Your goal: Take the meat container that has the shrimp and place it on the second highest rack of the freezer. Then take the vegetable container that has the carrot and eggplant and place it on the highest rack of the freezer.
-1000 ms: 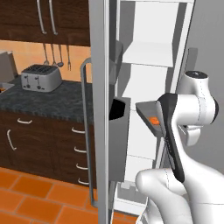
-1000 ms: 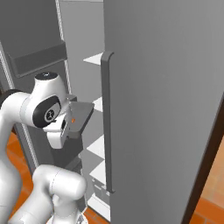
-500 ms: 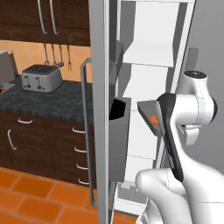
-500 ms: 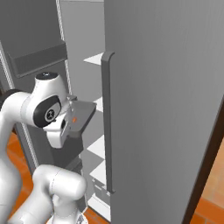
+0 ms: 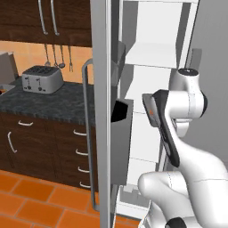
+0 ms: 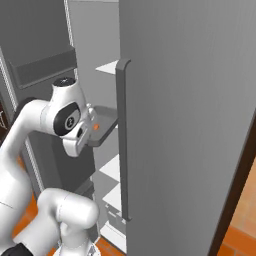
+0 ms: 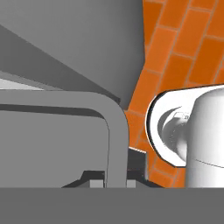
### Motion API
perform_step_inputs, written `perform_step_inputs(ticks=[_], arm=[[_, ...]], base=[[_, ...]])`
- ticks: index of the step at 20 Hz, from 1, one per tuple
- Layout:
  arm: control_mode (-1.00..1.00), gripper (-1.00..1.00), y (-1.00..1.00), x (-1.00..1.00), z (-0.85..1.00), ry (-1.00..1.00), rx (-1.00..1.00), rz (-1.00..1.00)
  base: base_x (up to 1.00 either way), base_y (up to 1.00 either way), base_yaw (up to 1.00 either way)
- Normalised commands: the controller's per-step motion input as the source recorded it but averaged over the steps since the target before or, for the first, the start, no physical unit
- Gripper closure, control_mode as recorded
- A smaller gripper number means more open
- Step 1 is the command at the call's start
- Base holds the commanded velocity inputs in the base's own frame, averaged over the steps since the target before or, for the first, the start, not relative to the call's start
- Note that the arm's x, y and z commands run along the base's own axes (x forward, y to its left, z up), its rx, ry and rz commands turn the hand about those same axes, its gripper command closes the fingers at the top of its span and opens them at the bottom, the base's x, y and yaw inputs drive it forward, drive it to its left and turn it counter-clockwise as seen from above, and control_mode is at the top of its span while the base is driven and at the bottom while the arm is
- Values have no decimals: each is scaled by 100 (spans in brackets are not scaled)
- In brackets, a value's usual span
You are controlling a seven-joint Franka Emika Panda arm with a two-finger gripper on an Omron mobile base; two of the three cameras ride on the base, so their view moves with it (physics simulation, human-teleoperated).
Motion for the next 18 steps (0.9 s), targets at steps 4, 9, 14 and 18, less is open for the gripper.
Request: perform_step_inputs(ticks=[4,9,14,18], arm=[[-100,100,-21,38,-17,-7,1,0],[-100,100,-4,41,-11,-6,0,0],[-100,100,-1,66,0,0,0,-1],[-100,100,-6,70,0,0,0,-3]], base=[[0,0,0],[0,0,0],[0,0,0],[0,0,0]])
